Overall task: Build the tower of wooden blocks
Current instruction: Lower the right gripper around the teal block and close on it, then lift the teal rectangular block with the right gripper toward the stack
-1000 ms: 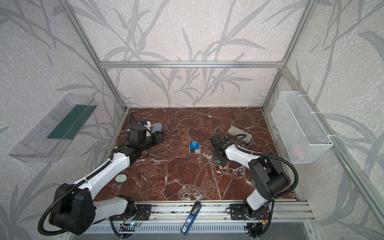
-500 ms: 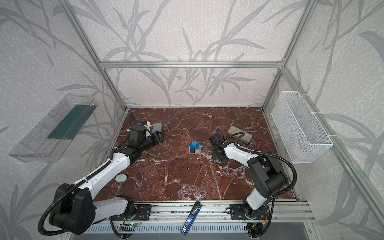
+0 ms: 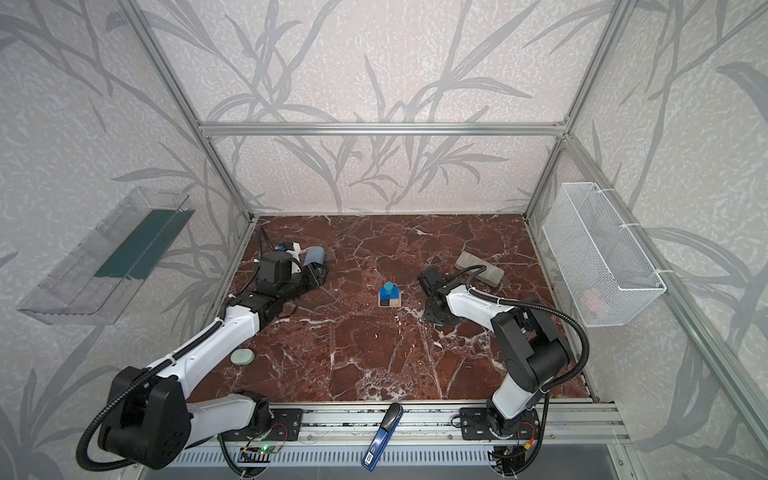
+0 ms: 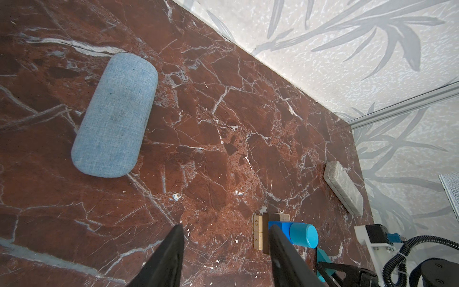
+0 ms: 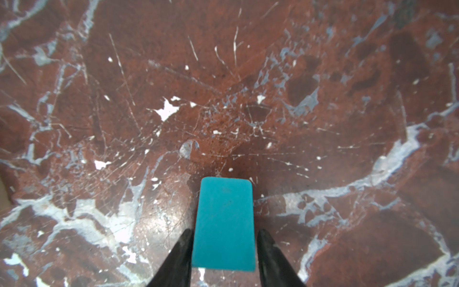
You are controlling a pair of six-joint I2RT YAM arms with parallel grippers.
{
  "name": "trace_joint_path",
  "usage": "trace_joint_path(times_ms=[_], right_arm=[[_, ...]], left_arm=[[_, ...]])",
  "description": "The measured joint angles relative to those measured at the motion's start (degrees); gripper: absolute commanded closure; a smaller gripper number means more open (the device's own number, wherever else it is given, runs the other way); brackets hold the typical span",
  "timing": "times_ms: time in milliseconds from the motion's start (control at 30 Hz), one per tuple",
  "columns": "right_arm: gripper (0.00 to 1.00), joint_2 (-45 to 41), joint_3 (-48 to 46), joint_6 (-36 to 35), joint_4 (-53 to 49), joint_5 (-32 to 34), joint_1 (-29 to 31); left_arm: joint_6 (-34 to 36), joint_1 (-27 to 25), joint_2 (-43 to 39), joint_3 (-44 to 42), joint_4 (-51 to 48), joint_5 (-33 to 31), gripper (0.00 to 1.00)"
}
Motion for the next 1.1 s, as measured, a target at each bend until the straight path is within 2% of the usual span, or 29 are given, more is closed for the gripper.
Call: trace_joint_path(times_ms=[1100], right_arm=[[0.61, -0.96, -0.02, 1.53, 1.81, 1.07, 0.00]], left_arm=[[-0.42, 0.39, 0.00, -0.02, 0.02, 0.50, 0.46]])
